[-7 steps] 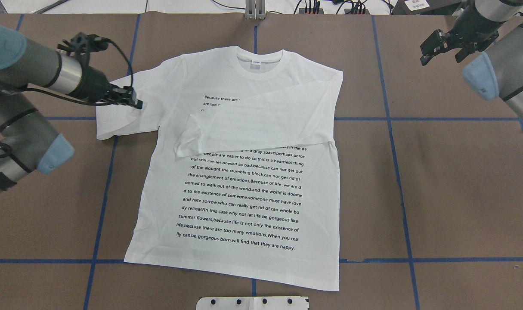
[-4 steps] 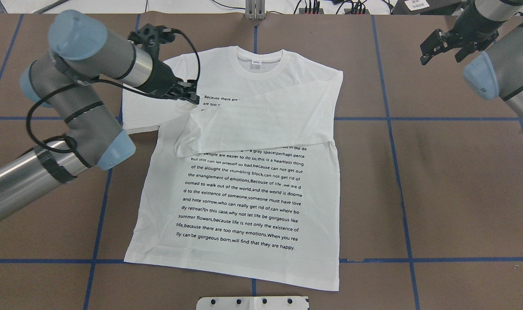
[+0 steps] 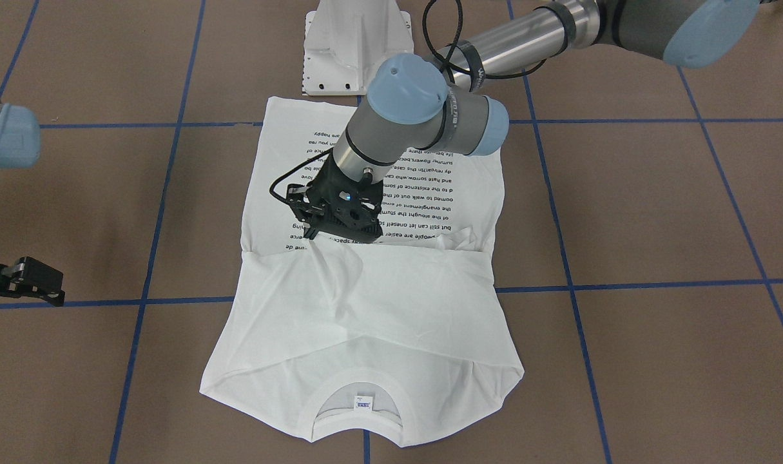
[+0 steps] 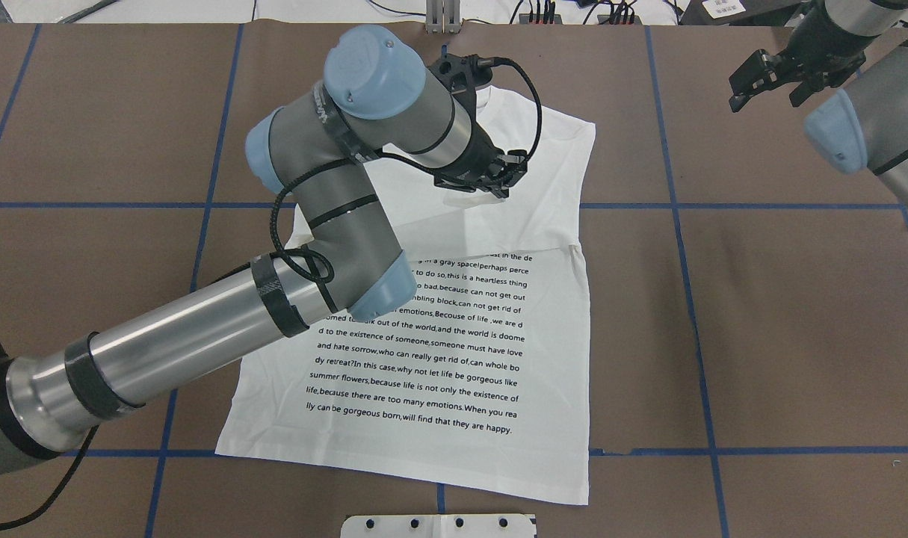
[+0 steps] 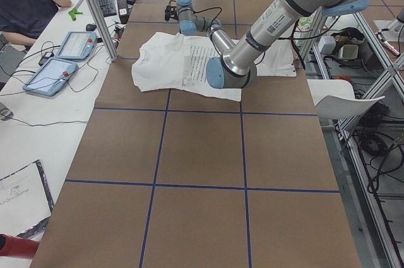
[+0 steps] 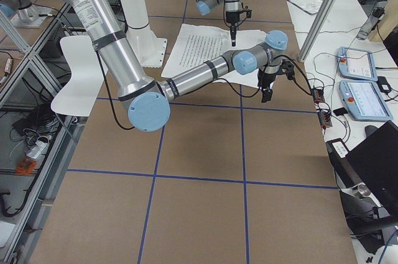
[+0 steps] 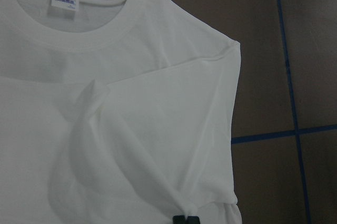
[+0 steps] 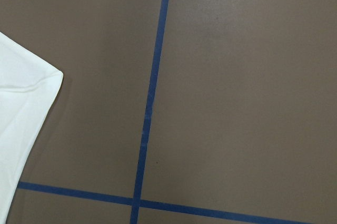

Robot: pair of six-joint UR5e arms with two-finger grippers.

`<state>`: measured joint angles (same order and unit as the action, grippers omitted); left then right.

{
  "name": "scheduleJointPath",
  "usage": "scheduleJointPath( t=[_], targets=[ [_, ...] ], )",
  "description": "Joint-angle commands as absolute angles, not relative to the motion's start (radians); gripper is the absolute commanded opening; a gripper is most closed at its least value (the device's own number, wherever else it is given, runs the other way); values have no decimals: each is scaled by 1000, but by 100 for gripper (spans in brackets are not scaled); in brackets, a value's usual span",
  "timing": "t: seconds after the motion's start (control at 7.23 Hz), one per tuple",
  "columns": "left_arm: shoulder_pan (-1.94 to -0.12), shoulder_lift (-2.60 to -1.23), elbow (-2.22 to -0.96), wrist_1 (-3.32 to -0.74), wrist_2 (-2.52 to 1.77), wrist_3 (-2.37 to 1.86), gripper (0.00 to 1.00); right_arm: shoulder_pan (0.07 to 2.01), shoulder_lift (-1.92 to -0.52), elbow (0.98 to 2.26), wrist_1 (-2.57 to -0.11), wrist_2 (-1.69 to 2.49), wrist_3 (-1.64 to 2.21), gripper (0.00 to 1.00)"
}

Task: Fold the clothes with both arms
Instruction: 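Fold the grasped sleeve with the left gripper across the shirt front, then release the sleeve on the shirt and lift the left gripper away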

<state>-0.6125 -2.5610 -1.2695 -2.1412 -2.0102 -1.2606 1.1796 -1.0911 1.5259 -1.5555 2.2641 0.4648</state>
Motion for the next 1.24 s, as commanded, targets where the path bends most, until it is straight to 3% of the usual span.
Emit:
scheduleJointPath(
  t=[0.0,0.41,0.55,0.69,0.83,1.11],
  targets=[
    [-563,-2574,-1270,-2189,-1983,-1189,0,1180,-1092,1526,-1555,2264,465,99],
    [-494,-2568,-1270,-2232,-1906,-1074,0,1180,-1094,1525,-1557,2264,465,99],
    [-489,-2562,-1272,-2241,-1905,-1033,21,1180,-1094,1525,-1557,2264,465,99],
    [-482,-2524,-1272,-2311,-1904,-1023,99,1180,-1094,1525,-1555,2264,466,99],
    [-476,-2475,-1273,-2429,-1904,-1032,100,1180,-1094,1525,-1557,2264,466,99],
    [-477,-2464,-1314,-2377,-1937,-1019,100,1180,-1094,1545,-1557,2264,500,99]
  ],
)
